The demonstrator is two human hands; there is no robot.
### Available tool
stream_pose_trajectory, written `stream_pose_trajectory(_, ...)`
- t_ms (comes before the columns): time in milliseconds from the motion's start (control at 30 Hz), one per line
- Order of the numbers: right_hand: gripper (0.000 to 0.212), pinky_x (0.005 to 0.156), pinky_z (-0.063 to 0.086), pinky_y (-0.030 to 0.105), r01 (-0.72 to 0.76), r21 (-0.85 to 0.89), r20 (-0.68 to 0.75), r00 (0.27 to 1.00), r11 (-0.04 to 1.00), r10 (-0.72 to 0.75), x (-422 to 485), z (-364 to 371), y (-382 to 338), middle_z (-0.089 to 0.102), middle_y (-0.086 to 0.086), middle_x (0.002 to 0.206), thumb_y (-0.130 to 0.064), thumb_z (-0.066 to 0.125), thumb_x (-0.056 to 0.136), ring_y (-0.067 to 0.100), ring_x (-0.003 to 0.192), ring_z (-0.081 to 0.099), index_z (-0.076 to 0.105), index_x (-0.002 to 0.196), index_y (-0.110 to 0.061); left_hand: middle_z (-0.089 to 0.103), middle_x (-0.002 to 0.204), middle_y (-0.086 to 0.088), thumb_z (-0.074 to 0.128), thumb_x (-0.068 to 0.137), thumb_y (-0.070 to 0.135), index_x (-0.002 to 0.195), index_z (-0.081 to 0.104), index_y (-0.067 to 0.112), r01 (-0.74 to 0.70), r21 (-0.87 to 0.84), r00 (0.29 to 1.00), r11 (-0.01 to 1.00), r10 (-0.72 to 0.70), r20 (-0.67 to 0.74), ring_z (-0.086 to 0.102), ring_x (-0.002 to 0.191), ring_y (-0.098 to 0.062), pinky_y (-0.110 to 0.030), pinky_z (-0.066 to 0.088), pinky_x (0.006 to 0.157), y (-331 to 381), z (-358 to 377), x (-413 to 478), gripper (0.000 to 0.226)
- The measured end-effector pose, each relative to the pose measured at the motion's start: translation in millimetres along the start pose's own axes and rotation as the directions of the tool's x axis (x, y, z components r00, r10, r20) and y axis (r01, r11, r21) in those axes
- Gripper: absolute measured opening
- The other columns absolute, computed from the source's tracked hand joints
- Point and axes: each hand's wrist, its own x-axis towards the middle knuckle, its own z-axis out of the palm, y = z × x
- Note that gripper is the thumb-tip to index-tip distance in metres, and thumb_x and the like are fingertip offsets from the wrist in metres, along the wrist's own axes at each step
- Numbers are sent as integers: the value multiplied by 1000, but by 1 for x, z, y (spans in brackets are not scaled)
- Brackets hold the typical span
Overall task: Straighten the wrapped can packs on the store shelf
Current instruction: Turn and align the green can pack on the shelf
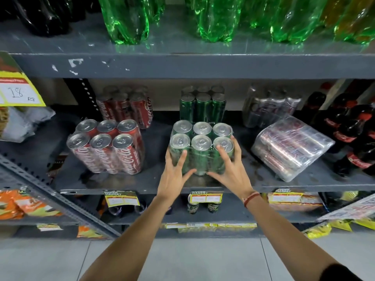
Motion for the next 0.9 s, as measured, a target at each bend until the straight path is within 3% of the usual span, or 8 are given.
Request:
stream_pose_trajectory(100,98,68,60,44,-26,-26,51,998,999,28,6,-2,7,9,5,154,-48,81,65,39,109,60,23,144,-38,38,137,-40,57,78,55,148,-12,31,5,94,1000,996,-6,10,70,66,-35,-33,51,40,-4,-6,5,102)
stream_pose_trajectory(200,87,105,41,25,-117,226,15,993,967,117,13,-20,7,14,9,155,-65,62,74,26,133,40,24,147,-36,8,156,-25,51,83,60,149,-4,33,2,-58,996,998,-7,-91,46,129,-39,-40,58,75,5,-10,-1,90)
stream_pose_trajectory(300,80,114,20,22,-326,487,85,941,810,327,52,-37,11,22,4,153,-62,57,77,11,142,22,27,146,-36,-14,158,-6,54,85,54,147,0,40,162,-411,941,897,-266,-207,3,146,-18,-33,29,109,50,-15,8,84)
stream_pose_trajectory(433,63,106,28,16,-491,526,430,858,694,282,107,-44,21,34,-7,149,-42,58,88,7,137,30,34,146,-29,-18,158,-2,48,85,61,147,13,39,398,-651,799,646,-593,-100,-4,147,-19,-42,15,118,93,-7,41,75)
stream_pose_trajectory(567,51,88,42,5,-564,491,606,769,664,205,107,-33,28,48,-4,137,-24,59,92,11,128,46,45,141,-19,-13,159,-9,38,77,69,146,25,34,549,-571,698,610,-711,-89,-10,145,-34,-59,14,113,94,5,66,78)
stream_pose_trajectory(733,71,110,36,31,-551,452,513,804,701,301,81,-37,24,49,1,132,-42,76,72,15,125,47,48,137,-33,-2,158,-8,67,74,56,138,44,30,487,-588,802,647,-598,6,7,145,-32,-50,23,114,59,4,90,73)
stream_pose_trajectory(833,80,109,34,29,-536,456,334,843,710,422,57,-33,-10,47,-6,129,-56,77,68,8,123,45,46,138,-34,29,151,-8,76,68,51,135,48,27,389,-617,917,684,-353,186,35,135,-18,-43,32,113,26,-6,120,76)
stream_pose_trajectory(900,88,111,34,36,-601,474,228,789,643,570,42,-21,-43,43,-4,134,-75,62,65,13,128,43,43,141,-34,42,145,0,76,73,39,137,46,27,393,-621,909,678,-183,375,42,128,-9,-38,35,111,19,-13,140,72)
